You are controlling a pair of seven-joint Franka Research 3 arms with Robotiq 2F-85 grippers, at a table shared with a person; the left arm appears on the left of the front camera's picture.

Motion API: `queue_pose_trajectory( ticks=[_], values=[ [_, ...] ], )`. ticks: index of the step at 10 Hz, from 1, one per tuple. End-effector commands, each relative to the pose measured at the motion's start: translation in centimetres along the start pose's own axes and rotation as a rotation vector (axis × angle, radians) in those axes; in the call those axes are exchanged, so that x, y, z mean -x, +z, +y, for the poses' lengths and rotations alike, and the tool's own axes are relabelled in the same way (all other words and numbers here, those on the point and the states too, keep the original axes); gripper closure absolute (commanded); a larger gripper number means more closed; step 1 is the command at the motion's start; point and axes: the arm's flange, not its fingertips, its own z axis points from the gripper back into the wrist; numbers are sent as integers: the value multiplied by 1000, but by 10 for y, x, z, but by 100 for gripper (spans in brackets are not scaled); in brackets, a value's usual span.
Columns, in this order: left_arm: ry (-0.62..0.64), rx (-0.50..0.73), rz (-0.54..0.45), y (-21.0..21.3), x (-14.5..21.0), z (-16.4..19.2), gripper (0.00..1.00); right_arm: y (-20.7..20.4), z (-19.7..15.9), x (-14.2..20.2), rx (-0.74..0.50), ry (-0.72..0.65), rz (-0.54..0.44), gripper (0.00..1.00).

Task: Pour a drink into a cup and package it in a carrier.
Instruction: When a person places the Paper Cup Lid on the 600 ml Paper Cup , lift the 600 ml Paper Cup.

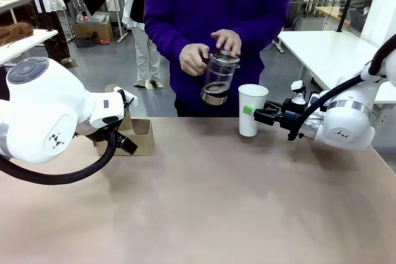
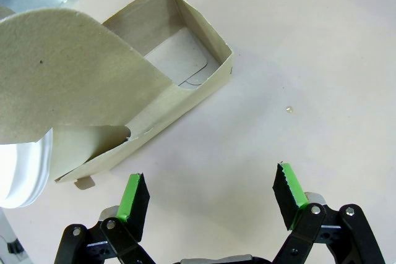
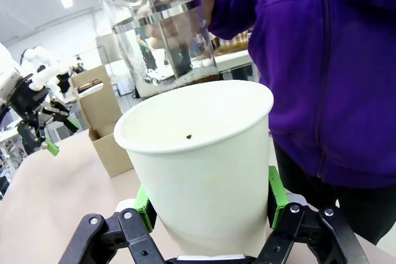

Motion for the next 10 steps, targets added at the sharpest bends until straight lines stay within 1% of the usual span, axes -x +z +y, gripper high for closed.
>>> queue_pose_trajectory(
  ticks=[1,10],
  values=[
    [0,1,-1,0,0,0,0,0,6,-4,5,-3,-8,20],
    [0,1,-1,0,0,0,0,0,6,-4,5,-3,-8,20]
  ],
)
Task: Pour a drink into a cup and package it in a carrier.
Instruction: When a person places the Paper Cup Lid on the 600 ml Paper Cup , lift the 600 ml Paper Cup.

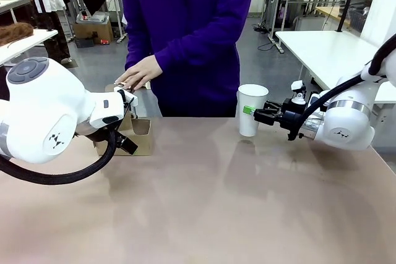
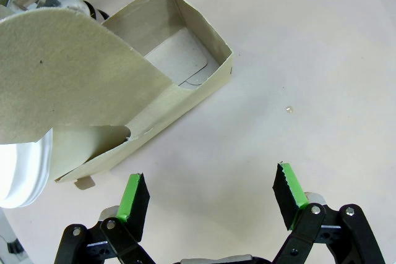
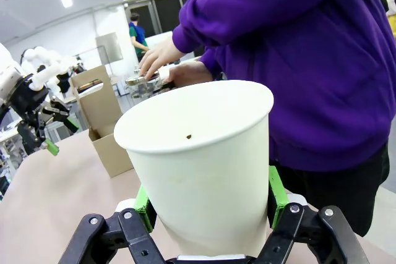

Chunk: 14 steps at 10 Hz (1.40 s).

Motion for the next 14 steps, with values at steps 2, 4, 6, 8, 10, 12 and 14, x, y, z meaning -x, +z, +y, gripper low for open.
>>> queue_pose_trajectory(
  ticks=[2,4,6,8,10,12,14],
  values=[
    [0,1,-1,0,0,0,0,0,6,-4,5,-3,-8,20],
    [0,1,-1,0,0,0,0,0,6,-4,5,-3,-8,20],
    [0,1,-1,0,0,0,0,0,6,-4,5,-3,-8,20],
    [0,1,-1,0,0,0,0,0,6,-4,5,-3,-8,20],
    [0,1,-1,0,0,0,0,0,6,-4,5,-3,-8,20],
    [0,1,-1,0,0,0,0,0,6,-4,5,-3,-8,20],
    [0,1,-1,0,0,0,0,0,6,-4,5,-3,-8,20]
  ],
)
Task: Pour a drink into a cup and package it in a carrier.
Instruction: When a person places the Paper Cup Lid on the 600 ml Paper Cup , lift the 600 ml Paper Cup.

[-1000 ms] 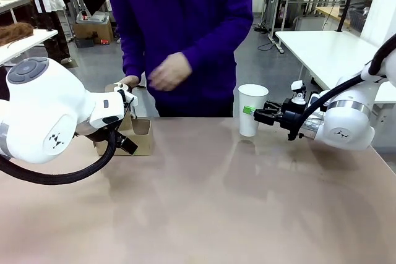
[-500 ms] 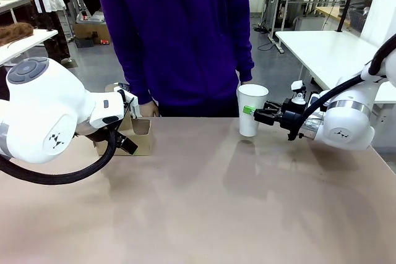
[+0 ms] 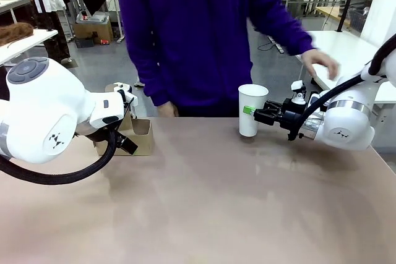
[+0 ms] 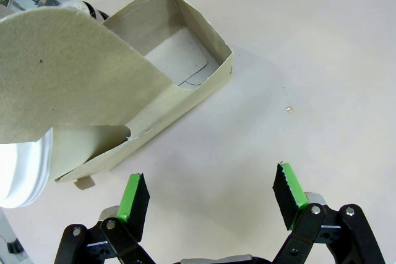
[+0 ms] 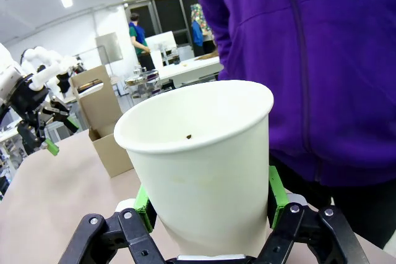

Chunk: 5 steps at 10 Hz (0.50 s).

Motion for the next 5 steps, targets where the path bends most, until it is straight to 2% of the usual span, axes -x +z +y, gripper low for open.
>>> queue_pose_trajectory(
  ticks=[1,5],
  values=[
    [0,1,-1,0,0,0,0,0,6,-4,5,-3,-8,20],
    [0,1,-1,0,0,0,0,0,6,-4,5,-3,-8,20]
  ],
)
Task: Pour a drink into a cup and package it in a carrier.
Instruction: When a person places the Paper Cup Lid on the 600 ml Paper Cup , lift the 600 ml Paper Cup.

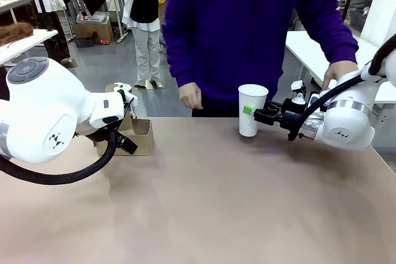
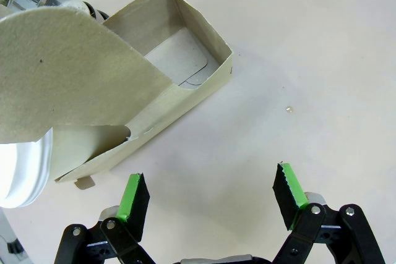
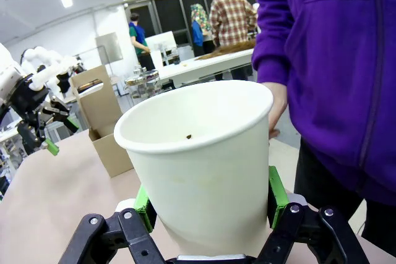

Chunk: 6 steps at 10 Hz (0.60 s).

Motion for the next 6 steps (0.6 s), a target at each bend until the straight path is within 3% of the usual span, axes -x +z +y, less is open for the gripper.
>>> queue_pose_trajectory(
  ticks=[1,6],
  values=[
    [0,1,-1,0,0,0,0,0,6,-4,5,-3,-8,20],
    [0,1,-1,0,0,0,0,0,6,-4,5,-3,-8,20]
  ],
)
